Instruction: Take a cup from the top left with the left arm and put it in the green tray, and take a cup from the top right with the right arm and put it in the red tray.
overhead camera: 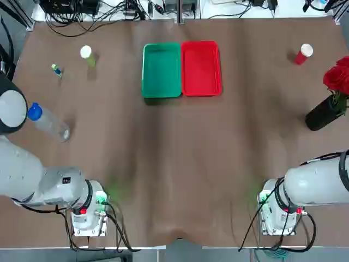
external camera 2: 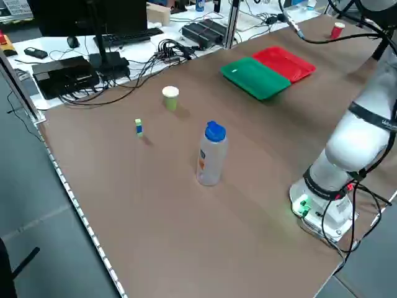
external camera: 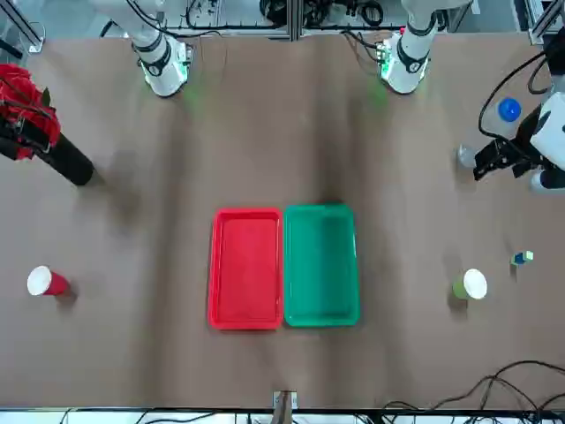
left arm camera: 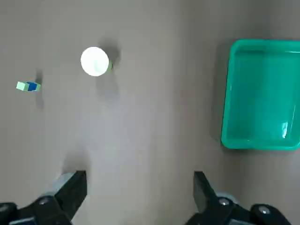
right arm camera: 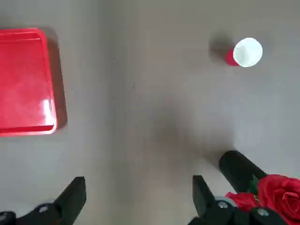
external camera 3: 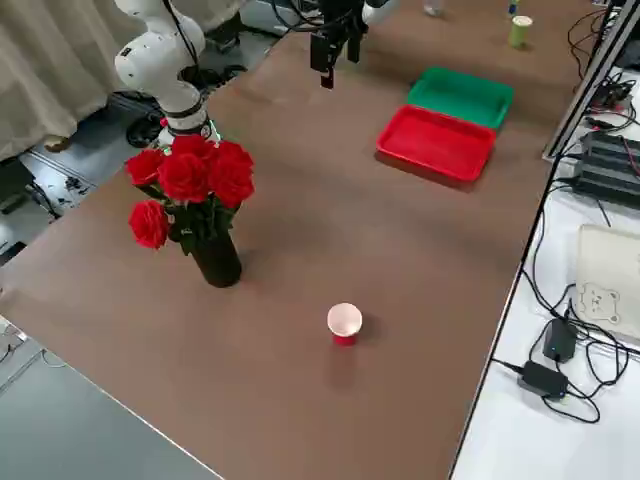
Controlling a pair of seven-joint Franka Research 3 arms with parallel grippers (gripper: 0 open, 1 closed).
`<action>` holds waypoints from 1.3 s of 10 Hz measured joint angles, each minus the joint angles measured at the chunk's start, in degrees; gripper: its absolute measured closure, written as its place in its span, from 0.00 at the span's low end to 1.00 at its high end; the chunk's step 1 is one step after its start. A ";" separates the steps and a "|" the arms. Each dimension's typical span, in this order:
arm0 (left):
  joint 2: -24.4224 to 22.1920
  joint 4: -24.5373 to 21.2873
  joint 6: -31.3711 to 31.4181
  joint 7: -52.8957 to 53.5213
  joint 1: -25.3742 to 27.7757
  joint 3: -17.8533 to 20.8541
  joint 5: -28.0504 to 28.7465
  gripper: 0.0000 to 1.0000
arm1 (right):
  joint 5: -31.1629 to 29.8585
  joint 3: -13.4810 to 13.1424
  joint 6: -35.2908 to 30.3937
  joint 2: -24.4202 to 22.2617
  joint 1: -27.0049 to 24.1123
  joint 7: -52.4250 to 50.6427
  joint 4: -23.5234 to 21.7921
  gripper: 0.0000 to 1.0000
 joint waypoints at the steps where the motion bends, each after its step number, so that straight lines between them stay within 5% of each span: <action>1: 0.00 0.00 0.00 0.00 -0.01 0.00 0.00 0.00 | 0.00 0.00 0.00 0.00 0.00 0.00 0.00 0.00; 6: 3.25 1.44 0.98 -0.16 0.54 0.96 0.22 0.00 | 0.01 -0.01 0.00 0.00 0.00 0.00 -0.04 0.00; 9: 10.51 2.09 10.30 0.17 4.80 1.67 1.94 0.00 | 0.01 -0.24 3.42 1.24 -0.47 0.11 -0.20 0.00; 13: 21.36 2.51 22.06 -0.14 4.89 1.69 5.40 0.00 | 0.05 -0.62 19.08 14.43 -7.38 -4.01 -1.02 0.00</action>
